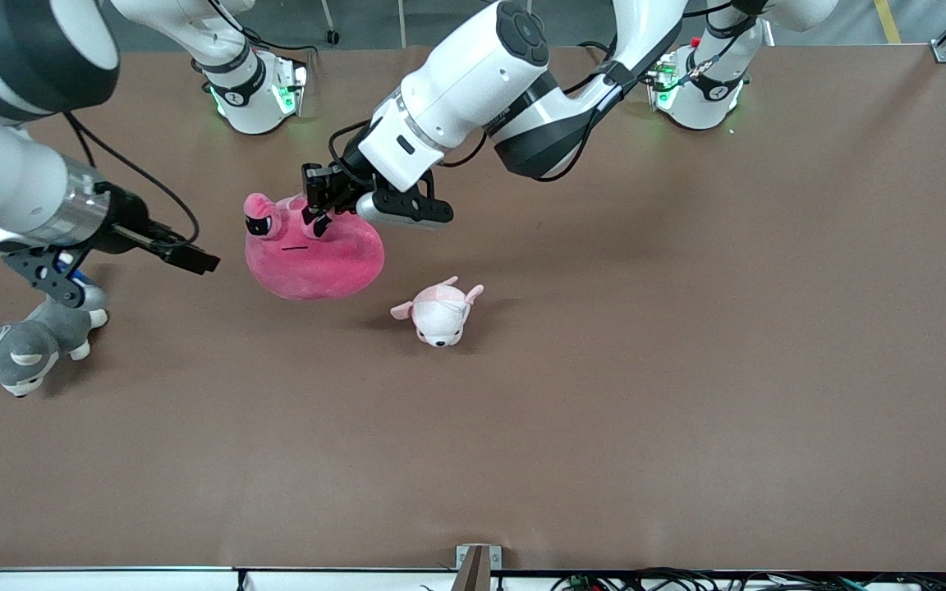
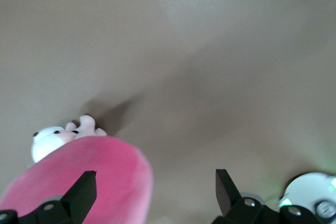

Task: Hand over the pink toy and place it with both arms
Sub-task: 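Lift the pink toy with the left gripper while the right gripper approaches, then close the right gripper on the pink toy beside the left gripper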

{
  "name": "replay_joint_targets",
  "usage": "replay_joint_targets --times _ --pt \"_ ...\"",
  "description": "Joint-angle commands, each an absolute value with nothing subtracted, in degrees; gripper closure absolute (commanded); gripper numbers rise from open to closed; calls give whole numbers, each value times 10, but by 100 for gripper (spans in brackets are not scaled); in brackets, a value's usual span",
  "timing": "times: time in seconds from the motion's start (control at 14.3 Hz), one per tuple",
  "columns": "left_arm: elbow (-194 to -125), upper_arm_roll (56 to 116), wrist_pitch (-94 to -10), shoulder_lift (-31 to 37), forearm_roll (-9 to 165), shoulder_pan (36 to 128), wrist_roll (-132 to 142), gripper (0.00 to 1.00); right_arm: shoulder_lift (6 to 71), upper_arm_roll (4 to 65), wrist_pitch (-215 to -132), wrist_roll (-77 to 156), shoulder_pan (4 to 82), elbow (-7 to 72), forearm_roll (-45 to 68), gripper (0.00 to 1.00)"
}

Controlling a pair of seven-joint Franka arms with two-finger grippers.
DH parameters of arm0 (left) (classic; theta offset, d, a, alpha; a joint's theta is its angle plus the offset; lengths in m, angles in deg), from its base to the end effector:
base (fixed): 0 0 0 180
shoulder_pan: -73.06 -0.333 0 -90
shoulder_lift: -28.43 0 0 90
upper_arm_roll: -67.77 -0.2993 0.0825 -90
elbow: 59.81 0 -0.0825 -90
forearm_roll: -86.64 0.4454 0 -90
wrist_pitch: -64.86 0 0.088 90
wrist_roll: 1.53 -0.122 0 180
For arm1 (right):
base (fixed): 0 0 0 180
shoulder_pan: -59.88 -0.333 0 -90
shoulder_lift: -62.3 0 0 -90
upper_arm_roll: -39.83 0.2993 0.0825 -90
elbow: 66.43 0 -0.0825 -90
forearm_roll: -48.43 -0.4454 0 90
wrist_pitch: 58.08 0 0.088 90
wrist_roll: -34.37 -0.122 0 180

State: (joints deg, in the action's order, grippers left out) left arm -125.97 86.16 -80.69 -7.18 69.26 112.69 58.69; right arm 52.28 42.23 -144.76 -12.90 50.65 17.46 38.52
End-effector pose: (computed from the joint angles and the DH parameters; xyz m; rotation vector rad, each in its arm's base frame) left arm 0.5112 -0.6649 0.5083 2.2262 0.3988 0.0544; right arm 0.6379 0.1517 0.5354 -2.8856 0.9293 0.3015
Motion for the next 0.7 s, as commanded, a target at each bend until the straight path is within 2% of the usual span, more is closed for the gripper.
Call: replay_joint_targets --times 0.0,0.63 --pt "-1250 856 -814 -72 684 1130 591 100 533 419 -1447 -241 483 170 376 0" --pt "-1251 854 -815 -73 684 1130 591 100 536 419 -1443 -391 456 141 325 0"
